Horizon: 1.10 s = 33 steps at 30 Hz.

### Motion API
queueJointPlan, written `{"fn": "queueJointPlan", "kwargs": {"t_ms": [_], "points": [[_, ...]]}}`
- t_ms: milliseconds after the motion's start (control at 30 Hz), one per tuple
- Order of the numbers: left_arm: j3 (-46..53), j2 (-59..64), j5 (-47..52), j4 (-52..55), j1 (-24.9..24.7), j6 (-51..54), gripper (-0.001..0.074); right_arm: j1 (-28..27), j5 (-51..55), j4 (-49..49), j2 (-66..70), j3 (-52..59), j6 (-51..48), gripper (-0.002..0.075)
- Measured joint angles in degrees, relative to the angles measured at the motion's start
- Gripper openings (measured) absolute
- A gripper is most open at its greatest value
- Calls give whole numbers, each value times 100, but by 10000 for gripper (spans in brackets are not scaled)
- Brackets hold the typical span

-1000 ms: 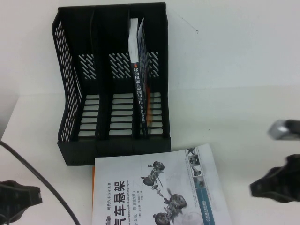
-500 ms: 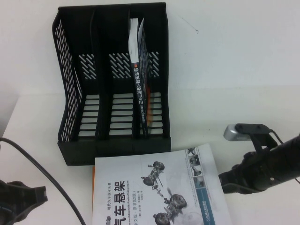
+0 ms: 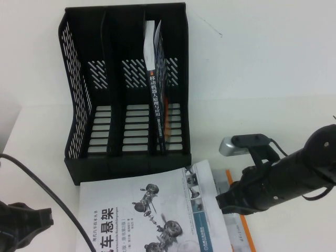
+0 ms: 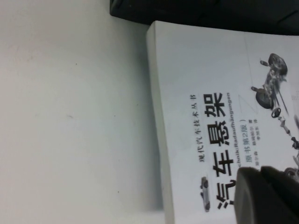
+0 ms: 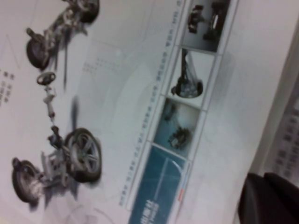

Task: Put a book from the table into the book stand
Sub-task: Push book with right arm

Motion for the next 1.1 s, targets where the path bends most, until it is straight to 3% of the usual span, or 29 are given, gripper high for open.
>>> {"fn": "queueJointPlan", "kwargs": {"t_ms": [600,900,1100], "points": [[0,8,-611,233,0,-56,-2,692,-546,332,299,-263,15,1],[0,8,-382,680,0,-541,-2,115,-293,-945,-41,-290,1279,1],[0,8,-361,-162,0,-314,-2,11,321,-1504,-94,-227,1670,2]]}}
